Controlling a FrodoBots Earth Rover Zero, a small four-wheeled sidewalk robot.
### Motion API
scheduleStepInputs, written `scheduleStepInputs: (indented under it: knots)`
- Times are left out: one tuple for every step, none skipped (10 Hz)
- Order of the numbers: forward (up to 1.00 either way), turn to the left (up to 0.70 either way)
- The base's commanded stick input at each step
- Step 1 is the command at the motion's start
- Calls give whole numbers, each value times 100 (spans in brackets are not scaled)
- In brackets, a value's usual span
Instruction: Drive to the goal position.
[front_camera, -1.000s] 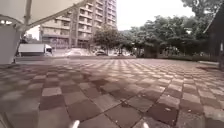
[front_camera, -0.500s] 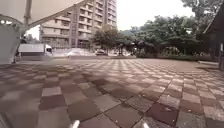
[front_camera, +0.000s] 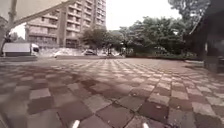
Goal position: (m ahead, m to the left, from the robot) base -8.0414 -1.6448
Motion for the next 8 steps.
scheduleStepInputs:
  knots:
    - [70,-27]
    - [70,-27]
    - [70,-27]
    - [70,-27]
    - [70,-27]
    - [70,-27]
    - [70,-27]
    - [55,-31]
